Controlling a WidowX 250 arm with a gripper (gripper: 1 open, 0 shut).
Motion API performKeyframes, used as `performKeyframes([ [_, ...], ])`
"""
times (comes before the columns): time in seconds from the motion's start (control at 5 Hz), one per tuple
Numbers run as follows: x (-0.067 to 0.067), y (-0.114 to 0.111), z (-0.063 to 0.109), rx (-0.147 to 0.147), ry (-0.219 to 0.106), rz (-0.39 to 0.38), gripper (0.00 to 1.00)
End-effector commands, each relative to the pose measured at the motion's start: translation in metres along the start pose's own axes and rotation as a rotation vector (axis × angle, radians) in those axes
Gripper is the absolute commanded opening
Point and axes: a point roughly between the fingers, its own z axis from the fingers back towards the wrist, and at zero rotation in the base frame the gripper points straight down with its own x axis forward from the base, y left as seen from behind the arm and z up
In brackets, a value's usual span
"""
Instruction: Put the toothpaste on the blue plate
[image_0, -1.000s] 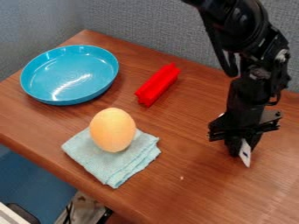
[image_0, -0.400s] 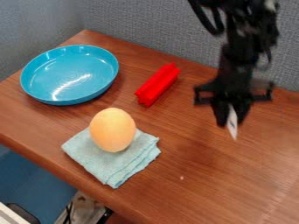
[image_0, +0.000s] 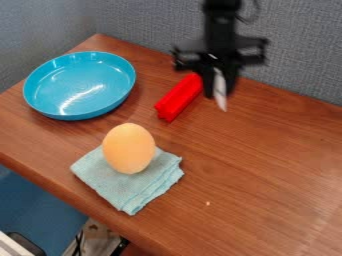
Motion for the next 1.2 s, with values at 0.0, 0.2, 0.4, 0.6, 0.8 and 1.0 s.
performKeyframes([
  [0.0, 0.022, 0.036, 0.026, -0.027, -0.045, 0.024, 0.0],
  [0.2, 0.039, 0.081, 0.026, 0.0, -0.056, 0.069, 0.0],
  [0.4, 0.059, 0.12, 0.024, 0.022, -0.067, 0.092, 0.0],
  [0.6, 0.075, 0.149, 0.018, 0.032, -0.081, 0.107, 0.0],
  [0.8, 0.087, 0.163, 0.008, 0.047, -0.081, 0.101, 0.0],
  [1.0, 0.096, 0.166, 0.001, 0.066, -0.096, 0.077, 0.0],
])
